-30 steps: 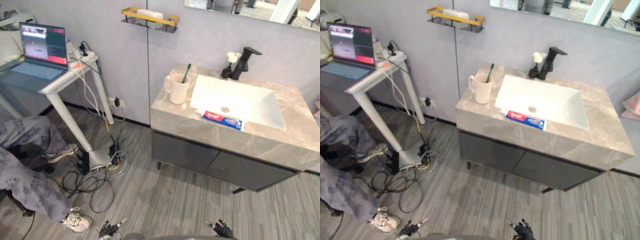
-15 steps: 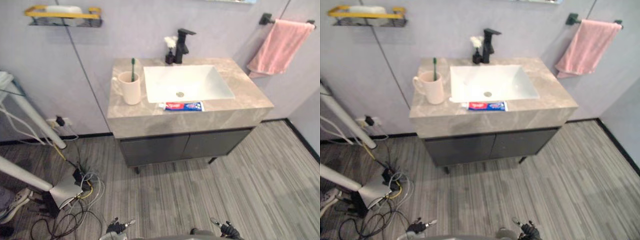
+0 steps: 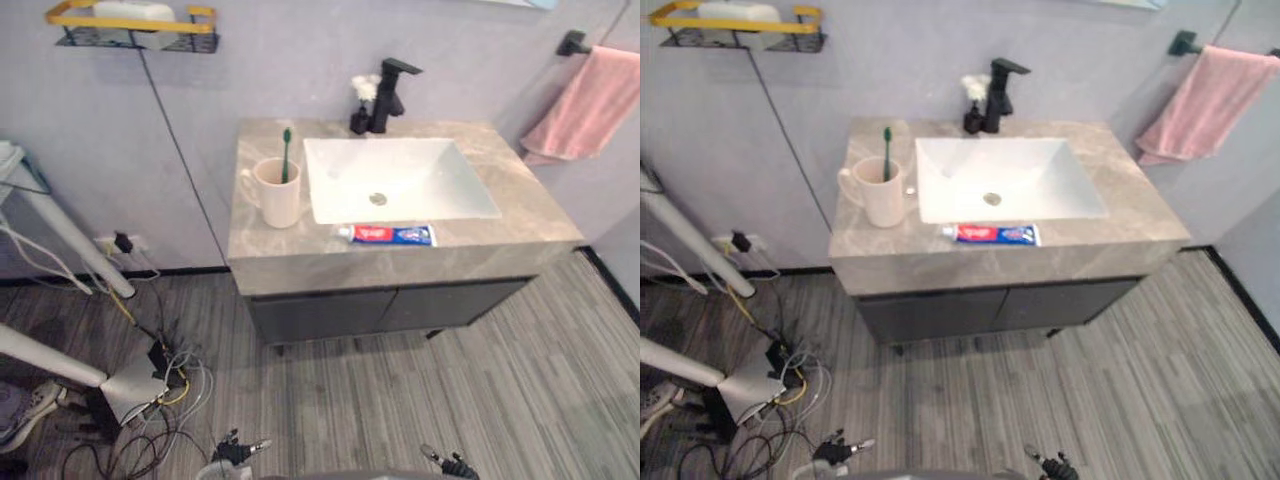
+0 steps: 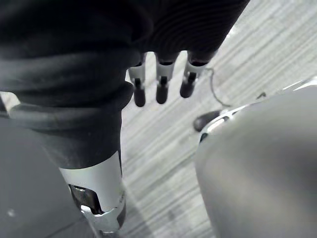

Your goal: Organize washtable

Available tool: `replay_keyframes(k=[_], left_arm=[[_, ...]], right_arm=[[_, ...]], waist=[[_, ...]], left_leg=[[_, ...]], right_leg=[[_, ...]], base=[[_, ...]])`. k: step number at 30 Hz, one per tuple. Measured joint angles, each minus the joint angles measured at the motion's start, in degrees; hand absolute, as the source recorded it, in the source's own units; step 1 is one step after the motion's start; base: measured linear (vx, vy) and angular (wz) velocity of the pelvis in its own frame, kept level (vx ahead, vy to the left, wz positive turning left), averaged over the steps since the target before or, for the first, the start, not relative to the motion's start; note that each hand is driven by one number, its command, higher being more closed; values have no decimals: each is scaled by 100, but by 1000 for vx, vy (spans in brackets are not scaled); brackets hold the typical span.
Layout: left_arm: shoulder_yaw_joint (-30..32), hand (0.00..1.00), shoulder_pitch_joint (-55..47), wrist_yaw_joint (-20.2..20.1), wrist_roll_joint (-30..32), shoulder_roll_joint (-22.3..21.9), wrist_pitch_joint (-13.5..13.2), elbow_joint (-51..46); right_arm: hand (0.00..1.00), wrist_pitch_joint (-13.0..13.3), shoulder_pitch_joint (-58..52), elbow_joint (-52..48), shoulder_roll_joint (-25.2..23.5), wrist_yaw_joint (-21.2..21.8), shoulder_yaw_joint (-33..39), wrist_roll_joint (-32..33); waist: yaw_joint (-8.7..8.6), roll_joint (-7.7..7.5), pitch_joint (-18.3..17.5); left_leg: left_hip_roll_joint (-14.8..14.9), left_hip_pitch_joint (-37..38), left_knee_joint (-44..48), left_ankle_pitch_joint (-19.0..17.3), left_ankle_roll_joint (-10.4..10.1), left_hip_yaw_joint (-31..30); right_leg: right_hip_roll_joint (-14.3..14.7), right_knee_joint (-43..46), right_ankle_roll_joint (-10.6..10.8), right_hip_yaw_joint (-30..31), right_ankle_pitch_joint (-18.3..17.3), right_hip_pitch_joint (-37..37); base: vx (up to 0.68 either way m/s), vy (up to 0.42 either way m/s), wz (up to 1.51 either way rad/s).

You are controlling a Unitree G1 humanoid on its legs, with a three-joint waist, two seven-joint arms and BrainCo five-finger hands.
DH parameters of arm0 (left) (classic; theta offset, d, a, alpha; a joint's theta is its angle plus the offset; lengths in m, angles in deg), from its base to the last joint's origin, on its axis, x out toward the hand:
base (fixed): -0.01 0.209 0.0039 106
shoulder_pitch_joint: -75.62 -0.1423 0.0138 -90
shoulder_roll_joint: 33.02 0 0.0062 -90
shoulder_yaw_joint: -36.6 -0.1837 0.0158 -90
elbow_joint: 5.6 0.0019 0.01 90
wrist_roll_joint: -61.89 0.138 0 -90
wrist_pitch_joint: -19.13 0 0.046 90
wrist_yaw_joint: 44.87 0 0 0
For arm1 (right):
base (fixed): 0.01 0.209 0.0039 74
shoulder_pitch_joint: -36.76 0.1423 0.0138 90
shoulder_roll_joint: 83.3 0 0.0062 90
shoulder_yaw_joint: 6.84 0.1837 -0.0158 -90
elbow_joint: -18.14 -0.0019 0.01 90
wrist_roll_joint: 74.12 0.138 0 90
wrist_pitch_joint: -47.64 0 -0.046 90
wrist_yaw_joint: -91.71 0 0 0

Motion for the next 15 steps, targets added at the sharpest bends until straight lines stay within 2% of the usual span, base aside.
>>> replay_keyframes(k=[3, 8, 9, 15], left_arm=[[-22, 0, 18, 2, 0, -34, -9, -7], [-23, 0, 16, -5, 10, -29, 3, 4], [-268, 0, 76, -15, 231, 130, -87, 48], [-268, 0, 75, -16, 229, 130, -87, 48]], right_arm=[[0, 8, 0, -3, 18, 70, 1, -38], [0, 9, 6, 2, 12, 72, 8, -42], [0, -75, 146, 335, 73, 75, -7, -255], [0, -74, 145, 335, 73, 76, -7, -250]], waist=[[16, 73, 40], [17, 30, 13], [-147, -185, 127], [-149, -183, 128]], left_leg=[[9, -3, 45, 2, 3, -65], [12, -7, 43, 2, 3, -71], [41, 69, -1409, 1163, -274, 64], [42, 69, -1409, 1163, -274, 66]], right_leg=[[-24, 215, 41, -27, -135, -8], [-21, 199, 78, -11, -273, 5], [11, -227, 179, 118, -697, 213], [12, -226, 179, 121, -697, 213]], base=[[79, 5, 25], [68, -50, 1], [0, 0, 0], [0, 0, 0]])
